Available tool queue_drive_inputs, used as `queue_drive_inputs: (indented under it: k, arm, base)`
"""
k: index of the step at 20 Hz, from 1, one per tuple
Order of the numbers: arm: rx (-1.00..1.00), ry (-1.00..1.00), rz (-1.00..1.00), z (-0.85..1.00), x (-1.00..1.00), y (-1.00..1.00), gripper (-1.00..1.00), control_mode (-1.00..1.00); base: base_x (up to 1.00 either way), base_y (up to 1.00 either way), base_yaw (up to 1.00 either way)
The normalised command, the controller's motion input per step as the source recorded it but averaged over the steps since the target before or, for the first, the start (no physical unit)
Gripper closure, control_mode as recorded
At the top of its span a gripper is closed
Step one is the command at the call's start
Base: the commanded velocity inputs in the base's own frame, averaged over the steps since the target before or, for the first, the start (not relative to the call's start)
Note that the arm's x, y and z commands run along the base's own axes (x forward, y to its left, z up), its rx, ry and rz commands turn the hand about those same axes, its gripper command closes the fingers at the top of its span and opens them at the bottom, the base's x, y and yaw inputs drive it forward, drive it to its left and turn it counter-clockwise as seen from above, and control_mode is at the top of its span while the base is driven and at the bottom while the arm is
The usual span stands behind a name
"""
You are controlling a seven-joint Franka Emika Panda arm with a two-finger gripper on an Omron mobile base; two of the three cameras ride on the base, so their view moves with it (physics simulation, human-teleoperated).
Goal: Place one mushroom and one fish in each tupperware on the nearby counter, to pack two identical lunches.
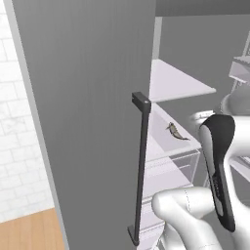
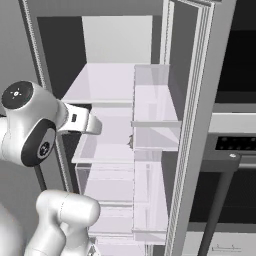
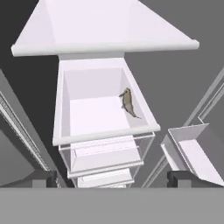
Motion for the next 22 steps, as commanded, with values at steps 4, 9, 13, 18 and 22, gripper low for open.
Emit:
queue_drive_inputs:
  k: [4, 9, 13, 18, 22]
  arm:
    - [0.0, 0.01, 0.0, -0.53, 0.35, -0.24, -1.0, -1.0]
    - [0.0, 0.07, 0.0, -0.44, 0.57, -0.09, -1.0, -1.0]
    - [0.0, 0.04, 0.01, -0.43, 0.62, -0.04, -1.0, -1.0]
    - [0.0, 0.01, 0.06, -0.46, 0.52, -0.26, -1.0, -1.0]
    - [0.0, 0.0, 0.06, -0.44, 0.66, -0.18, -1.0, -1.0]
  base:
    - [0.0, 0.0, 0.0]
    - [0.0, 0.0, 0.0]
    - [0.0, 0.0, 0.0]
    - [0.0, 0.0, 0.0]
    - [0.0, 0.0, 0.0]
